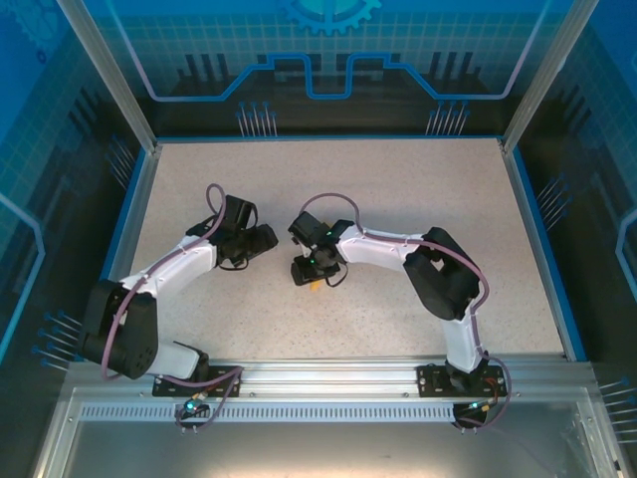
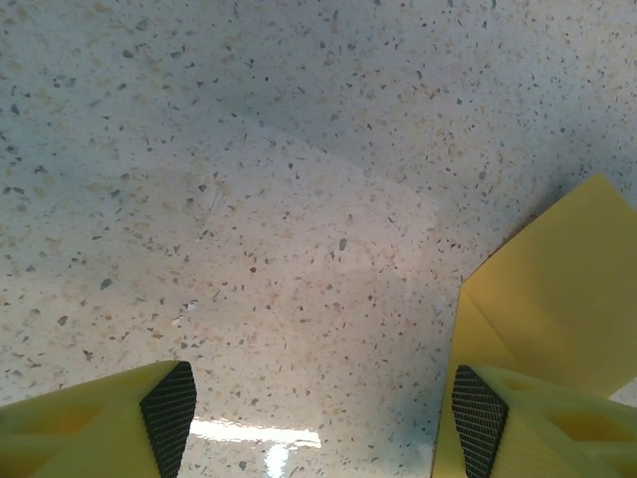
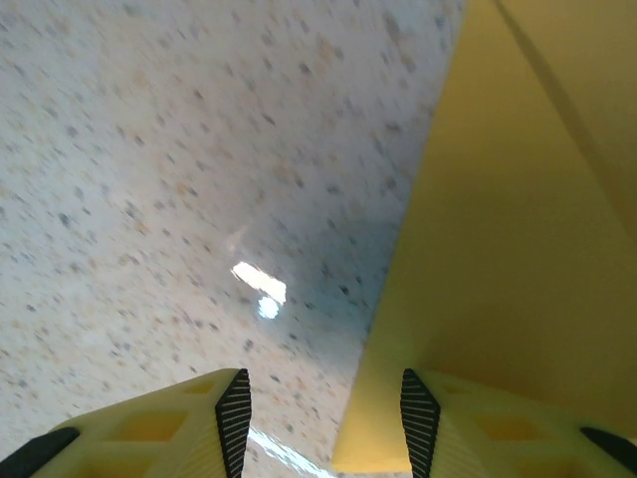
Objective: Fold a paper plane with a square sheet of paper (pick it up from the middle)
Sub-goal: Fold the wing for the fifth time at the center of the table.
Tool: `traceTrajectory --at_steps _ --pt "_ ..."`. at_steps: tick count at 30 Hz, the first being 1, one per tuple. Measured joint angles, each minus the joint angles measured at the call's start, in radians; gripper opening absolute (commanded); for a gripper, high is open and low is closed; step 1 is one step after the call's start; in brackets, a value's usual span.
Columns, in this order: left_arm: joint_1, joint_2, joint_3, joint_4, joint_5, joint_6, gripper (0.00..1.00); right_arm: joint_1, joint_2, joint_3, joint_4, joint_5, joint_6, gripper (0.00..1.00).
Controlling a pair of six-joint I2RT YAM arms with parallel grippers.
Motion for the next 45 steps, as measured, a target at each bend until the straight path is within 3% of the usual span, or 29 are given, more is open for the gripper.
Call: traceTrajectory --at_steps 13,20,26,30,35,38,40,45 --pt "0.0 0.013 -0.002 0.028 0.029 0.0 0.74 -0.133 -0.185 -0.198 -0.089 -0.053 -0.22 0.5" --pt "0.0 0.013 -0.013 0.059 0.054 -0.001 0.78 -0.219 -0.353 -0.235 -0.051 0.036 -0.164 0.8" --pt "0.0 0.013 -0.027 0.072 0.064 0.001 0.92 -0.298 -0.286 -0.208 -0.006 0.166 -0.037 0.84" --pt "0.0 0.013 -0.035 0.082 0.064 0.0 0.96 -0.306 -0.142 -0.101 0.002 0.189 -0.026 0.78" --pt "0.0 0.013 -0.038 0.09 0.064 0.0 0.98 -0.306 -0.019 0.017 0.019 0.147 -0.055 0.53" --pt "0.0 0.013 -0.041 0.093 0.064 0.0 0.99 -0.301 0.023 0.054 0.028 0.098 -0.079 0.44" --pt "0.0 0.013 -0.042 0.094 0.064 0.0 0.99 -0.292 0.04 0.071 0.027 0.073 -0.102 0.4" --pt "0.0 0.013 -0.042 0.094 0.065 0.0 0.98 -0.251 0.051 0.081 0.028 0.032 -0.145 0.39"
